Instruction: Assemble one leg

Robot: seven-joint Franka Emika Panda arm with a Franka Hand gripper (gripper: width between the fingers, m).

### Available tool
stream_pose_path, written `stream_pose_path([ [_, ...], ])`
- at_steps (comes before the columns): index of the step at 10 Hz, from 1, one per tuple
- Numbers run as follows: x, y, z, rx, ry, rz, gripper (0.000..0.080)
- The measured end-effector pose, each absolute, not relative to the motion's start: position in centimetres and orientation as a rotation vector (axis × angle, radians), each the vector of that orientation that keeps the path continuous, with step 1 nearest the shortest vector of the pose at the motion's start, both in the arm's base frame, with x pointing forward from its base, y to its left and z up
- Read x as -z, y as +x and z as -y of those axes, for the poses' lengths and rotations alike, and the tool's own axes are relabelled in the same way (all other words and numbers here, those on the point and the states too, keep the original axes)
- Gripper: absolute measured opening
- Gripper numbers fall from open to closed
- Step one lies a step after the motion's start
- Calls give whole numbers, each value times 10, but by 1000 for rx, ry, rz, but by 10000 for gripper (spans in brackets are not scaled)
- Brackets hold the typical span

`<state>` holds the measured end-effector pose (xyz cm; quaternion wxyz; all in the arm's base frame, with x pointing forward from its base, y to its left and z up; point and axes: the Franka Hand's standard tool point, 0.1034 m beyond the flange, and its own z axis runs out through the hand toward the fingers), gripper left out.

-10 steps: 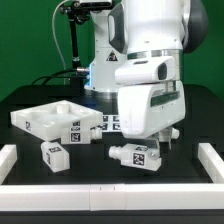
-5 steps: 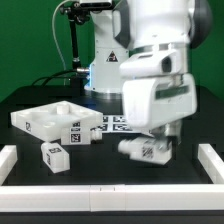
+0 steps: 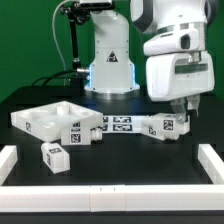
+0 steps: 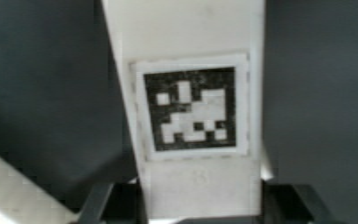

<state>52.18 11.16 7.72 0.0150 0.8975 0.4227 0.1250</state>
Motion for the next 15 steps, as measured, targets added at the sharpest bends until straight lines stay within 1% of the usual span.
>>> stream_pose_path([
  [2,-77,520,-115,-388,2796,-1316,290],
  [3,-83,507,-136,-406,2879,-1179,290],
  [5,-94,468,-177,-404,2945,-1087,290],
  [6,-93,463,-187,-398,2970,-1049,290],
  [7,-92,465,-182,-396,2952,-1081,290],
  [10,-90,461,-186,-401,2974,-1042,290],
  [11,-81,439,-200,-399,3019,-977,290],
  [12,-71,425,-207,-380,3042,-950,290],
  [13,-59,416,-206,-342,3062,-916,290],
  [14,-45,413,-198,-316,3079,-876,290],
  [15,-35,411,-191,-308,3071,-896,290],
])
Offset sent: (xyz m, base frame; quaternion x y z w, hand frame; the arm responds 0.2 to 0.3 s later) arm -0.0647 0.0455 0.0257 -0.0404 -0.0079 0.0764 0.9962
